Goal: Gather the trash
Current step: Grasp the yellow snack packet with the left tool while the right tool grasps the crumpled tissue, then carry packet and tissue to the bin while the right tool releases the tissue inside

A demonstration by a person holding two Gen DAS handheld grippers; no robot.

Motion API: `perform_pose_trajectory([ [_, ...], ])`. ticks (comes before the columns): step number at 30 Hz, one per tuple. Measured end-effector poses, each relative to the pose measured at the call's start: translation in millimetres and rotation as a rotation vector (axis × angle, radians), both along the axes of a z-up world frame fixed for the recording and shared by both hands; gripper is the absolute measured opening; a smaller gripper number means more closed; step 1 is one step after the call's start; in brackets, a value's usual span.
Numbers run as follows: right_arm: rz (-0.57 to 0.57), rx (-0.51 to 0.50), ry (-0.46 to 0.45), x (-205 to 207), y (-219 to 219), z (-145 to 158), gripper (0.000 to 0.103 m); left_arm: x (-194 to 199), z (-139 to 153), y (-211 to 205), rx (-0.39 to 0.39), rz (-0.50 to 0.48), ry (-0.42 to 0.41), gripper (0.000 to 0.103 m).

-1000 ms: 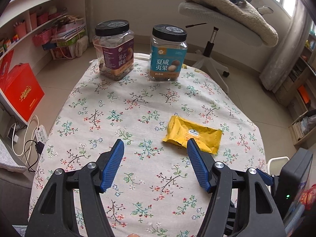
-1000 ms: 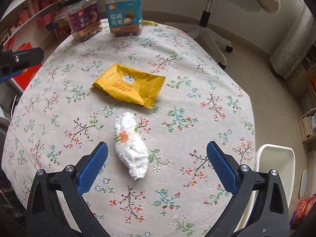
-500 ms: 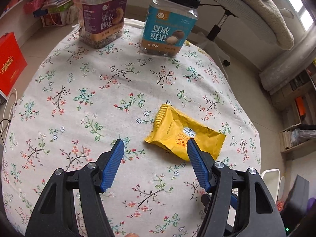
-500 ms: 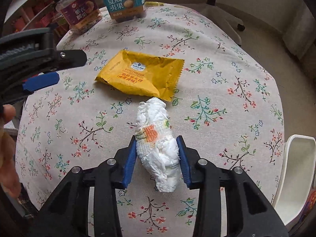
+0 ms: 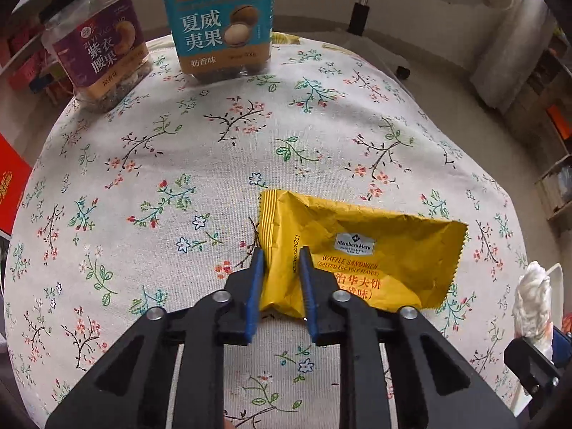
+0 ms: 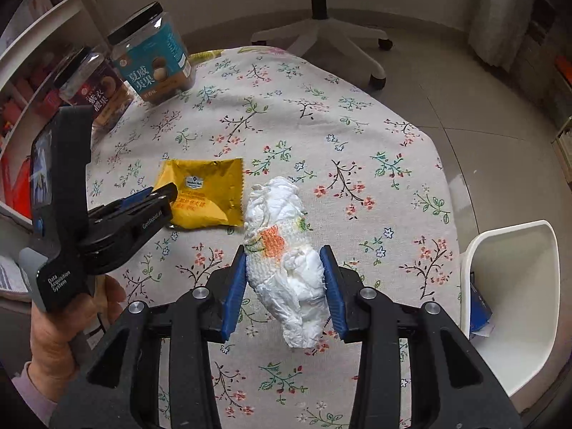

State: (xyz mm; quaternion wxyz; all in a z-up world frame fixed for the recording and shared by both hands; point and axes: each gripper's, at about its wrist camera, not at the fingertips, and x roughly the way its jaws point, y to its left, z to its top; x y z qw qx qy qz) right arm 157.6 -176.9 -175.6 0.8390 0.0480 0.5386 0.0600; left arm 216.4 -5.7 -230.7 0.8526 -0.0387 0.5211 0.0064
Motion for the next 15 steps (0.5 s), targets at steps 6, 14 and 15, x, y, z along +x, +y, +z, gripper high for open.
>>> perform_pose_trajectory([
  [6, 0.015, 0.019, -0.035, -6, 6, 13, 0.039, -19, 29, 20, -0.041, 0.034, -0.075, 0.008],
  [14, 0.04, 0.074, -0.158, -18, 16, 45, 0.039, -56, 92, 57, 0.034, 0.107, -0.234, 0.008],
  [15, 0.044, 0.079, -0.177, -21, 17, 49, 0.039, -63, 98, 61, 0.056, 0.117, -0.253, 0.008],
])
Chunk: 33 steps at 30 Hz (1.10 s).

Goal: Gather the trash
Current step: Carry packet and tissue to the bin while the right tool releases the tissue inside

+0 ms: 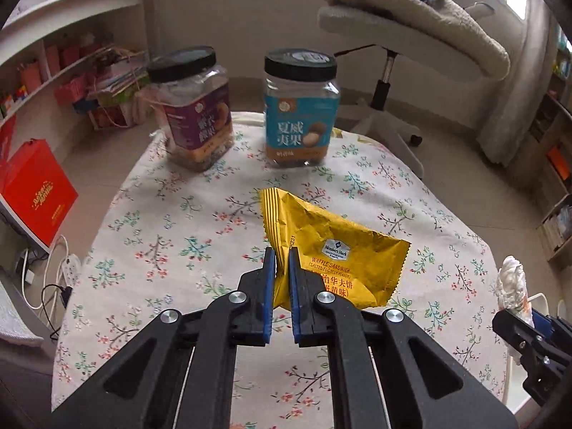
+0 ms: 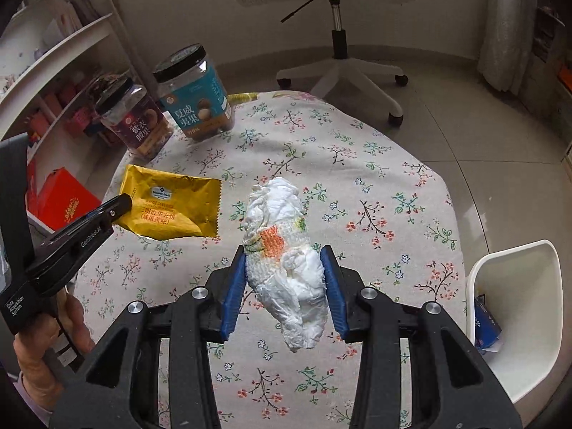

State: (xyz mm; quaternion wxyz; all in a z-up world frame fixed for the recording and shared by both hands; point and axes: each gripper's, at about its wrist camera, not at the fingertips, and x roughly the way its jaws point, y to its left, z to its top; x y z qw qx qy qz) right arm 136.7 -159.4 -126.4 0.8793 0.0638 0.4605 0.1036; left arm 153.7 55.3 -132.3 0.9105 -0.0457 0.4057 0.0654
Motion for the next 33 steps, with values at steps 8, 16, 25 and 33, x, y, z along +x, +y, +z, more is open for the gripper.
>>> perform_pose_trajectory([
  [8, 0.005, -0.007, -0.126, -21, 5, 24, 0.039, -36, 23, 22, 0.055, 0.032, -0.054, 0.008],
  [16, -0.047, -0.022, -0.204, -31, -11, 38, 0.039, -53, 50, 21, 0.042, 0.031, -0.14, 0.008],
  [25, -0.116, -0.046, -0.237, -41, -39, 44, 0.039, -57, 65, 1, 0.023, -0.004, -0.189, 0.008],
  [33, -0.188, -0.06, -0.249, -52, -79, 49, 0.039, -58, 69, -26, 0.01, -0.056, -0.2, 0.008],
])
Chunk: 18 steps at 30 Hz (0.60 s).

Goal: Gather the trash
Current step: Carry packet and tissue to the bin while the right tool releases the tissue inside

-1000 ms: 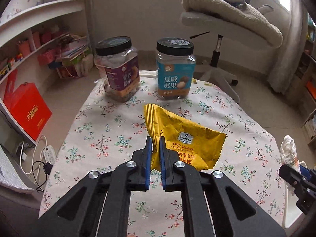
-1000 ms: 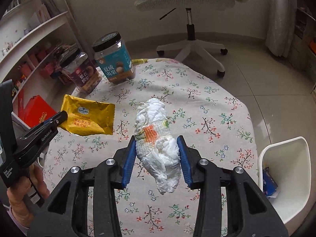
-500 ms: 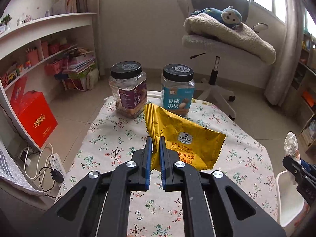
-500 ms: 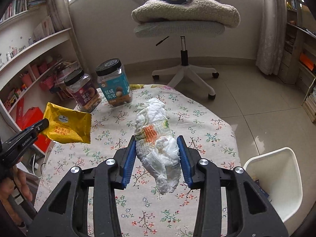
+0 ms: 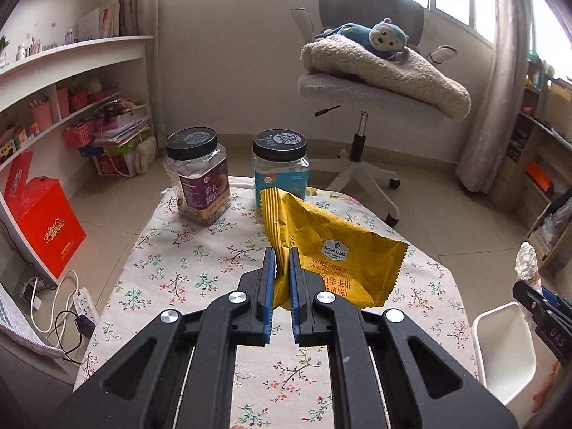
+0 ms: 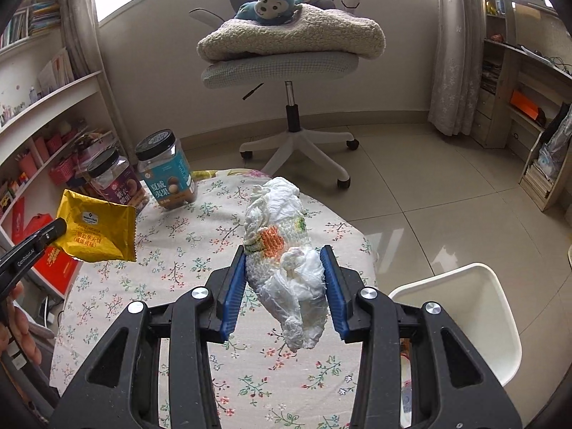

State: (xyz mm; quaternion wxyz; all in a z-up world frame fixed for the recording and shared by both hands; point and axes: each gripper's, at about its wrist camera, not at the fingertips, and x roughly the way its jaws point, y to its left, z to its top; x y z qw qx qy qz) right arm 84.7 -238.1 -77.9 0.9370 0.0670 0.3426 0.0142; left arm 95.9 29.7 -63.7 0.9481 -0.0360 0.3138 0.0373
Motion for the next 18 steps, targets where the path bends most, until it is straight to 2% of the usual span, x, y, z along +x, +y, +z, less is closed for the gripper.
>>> perform_pose_trajectory([
  [18, -0.197, 0.002, 0.001, -40, -107, -2, 0.039, -5, 5, -101, 0.004, -0.173, -0.012, 0.008],
])
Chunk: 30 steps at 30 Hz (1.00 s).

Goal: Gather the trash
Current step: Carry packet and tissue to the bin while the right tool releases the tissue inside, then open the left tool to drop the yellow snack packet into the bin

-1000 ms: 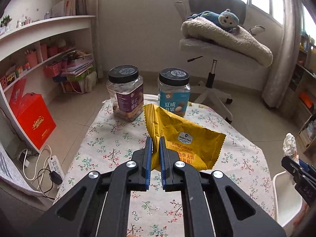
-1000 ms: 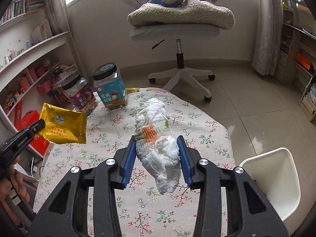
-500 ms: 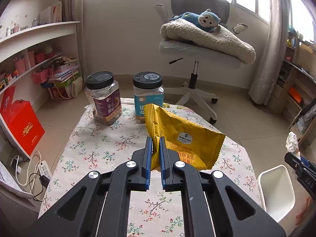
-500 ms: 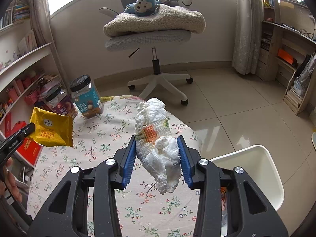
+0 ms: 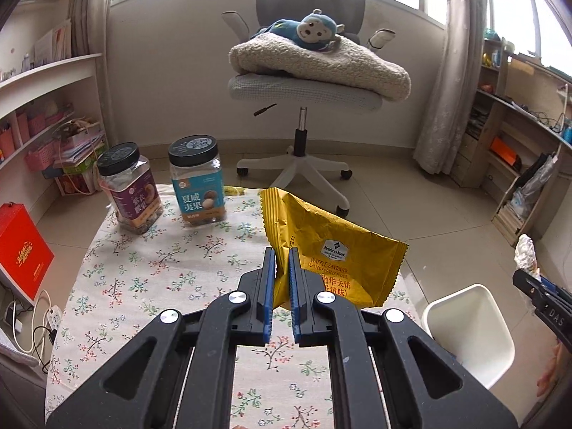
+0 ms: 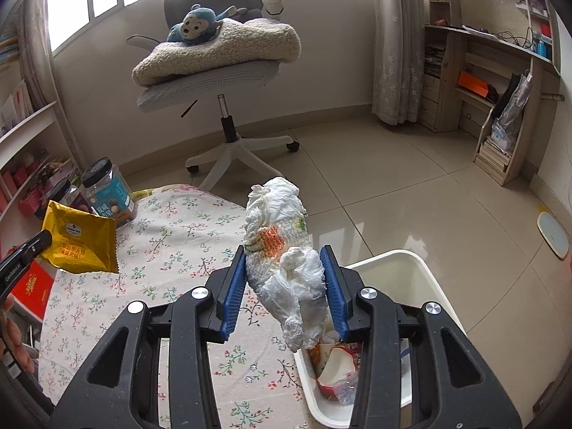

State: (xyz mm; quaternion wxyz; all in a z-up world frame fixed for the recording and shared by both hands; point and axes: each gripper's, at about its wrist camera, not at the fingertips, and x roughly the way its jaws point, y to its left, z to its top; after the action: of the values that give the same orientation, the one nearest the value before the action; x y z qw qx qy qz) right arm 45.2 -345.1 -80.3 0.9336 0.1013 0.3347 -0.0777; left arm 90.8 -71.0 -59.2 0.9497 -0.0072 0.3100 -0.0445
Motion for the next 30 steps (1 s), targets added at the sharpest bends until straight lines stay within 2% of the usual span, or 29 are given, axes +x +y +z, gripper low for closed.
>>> perform_pose_trajectory([
  [4, -0.047, 0.02, 0.003, -11, -30, -2, 0.039, -2, 0, -30, -0.001, -0.047, -0.002, 0.008],
  [6, -0.071, 0.032, 0.006, -16, -44, -3, 0.044, -3, 0, -45, 0.0, -0.071, -0.002, 0.008],
  [7, -0.084, 0.038, 0.004, -19, -51, -4, 0.048, -4, 0, -54, 0.0, -0.084, -0.002, 0.008],
  [9, -0.119, 0.043, -0.009, -25, -63, -2, 0.066, -6, 1, -71, -0.002, -0.113, -0.001, 0.008],
  [11, -0.148, 0.05, -0.024, -32, -76, -1, 0.071, -8, 1, -88, -0.005, -0.143, -0.002, 0.008],
  [16, -0.219, 0.081, -0.049, -50, -109, 1, 0.074, -15, -2, -131, -0.019, -0.223, 0.016, 0.008],
  [24, -0.345, 0.104, -0.096, -79, -153, 5, 0.083, -30, -16, -202, 0.003, -0.354, 0.058, 0.008],
  [27, -0.41, 0.092, -0.127, -93, -163, 9, 0.091, -28, -25, -225, -0.027, -0.401, 0.12, 0.012],
  [30, -0.473, 0.057, -0.161, -106, -169, 15, 0.096, -29, -28, -240, -0.044, -0.425, 0.152, 0.021],
])
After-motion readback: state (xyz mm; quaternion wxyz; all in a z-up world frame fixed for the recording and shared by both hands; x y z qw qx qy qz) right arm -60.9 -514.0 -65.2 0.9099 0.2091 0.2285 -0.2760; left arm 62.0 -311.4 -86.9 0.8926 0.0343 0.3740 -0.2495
